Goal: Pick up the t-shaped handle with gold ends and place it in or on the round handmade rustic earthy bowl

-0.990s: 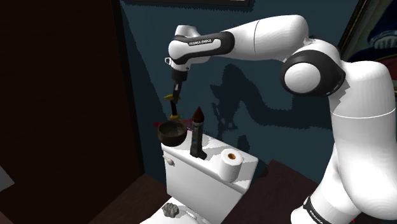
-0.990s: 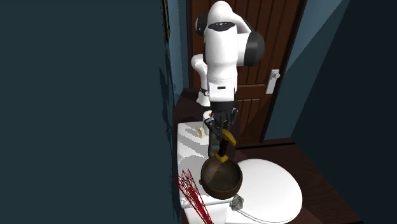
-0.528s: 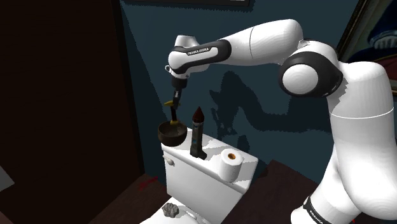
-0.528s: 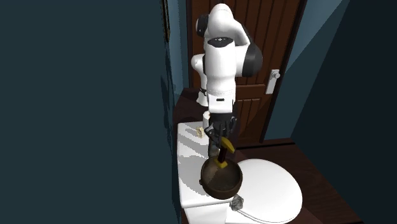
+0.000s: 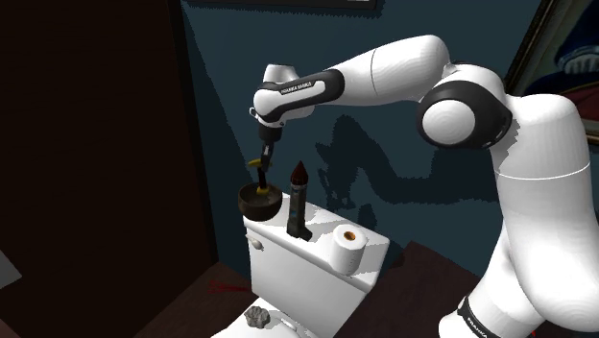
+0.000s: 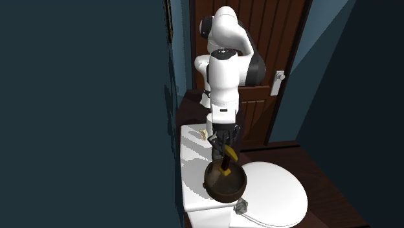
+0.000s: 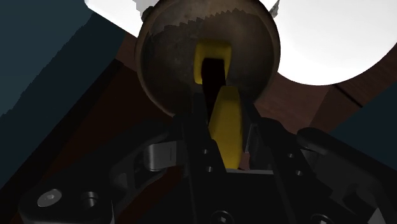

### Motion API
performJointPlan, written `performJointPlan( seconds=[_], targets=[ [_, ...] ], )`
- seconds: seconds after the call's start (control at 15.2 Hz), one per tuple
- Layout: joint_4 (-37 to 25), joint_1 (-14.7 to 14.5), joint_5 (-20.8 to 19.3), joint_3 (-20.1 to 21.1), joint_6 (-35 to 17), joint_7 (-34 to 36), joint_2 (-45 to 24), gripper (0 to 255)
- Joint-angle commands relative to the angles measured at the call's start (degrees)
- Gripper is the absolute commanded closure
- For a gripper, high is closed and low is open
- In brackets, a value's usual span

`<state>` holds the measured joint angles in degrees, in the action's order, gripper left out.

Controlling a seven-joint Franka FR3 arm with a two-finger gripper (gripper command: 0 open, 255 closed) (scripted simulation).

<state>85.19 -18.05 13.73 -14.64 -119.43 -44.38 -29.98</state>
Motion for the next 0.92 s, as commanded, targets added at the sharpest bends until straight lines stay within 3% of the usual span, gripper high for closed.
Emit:
performJointPlan(
  seconds=[0.0, 0.2, 0.26, 0.59, 0.86],
  targets=[
    [-0.04, 0.01, 0.01, 0.01, -0.02, 0.0, -0.03, 255],
    [-0.04, 0.01, 0.01, 0.01, -0.02, 0.0, -0.03, 255],
    [-0.05, 0.01, 0.01, 0.01, -0.02, 0.0, -0.04, 0],
    [-0.04, 0.0, 0.01, 0.01, -0.02, 0.0, -0.03, 0],
    [-3.0, 0.11, -0.96, -0.57, 5.64, 0.63, 2.76, 0]
  ],
)
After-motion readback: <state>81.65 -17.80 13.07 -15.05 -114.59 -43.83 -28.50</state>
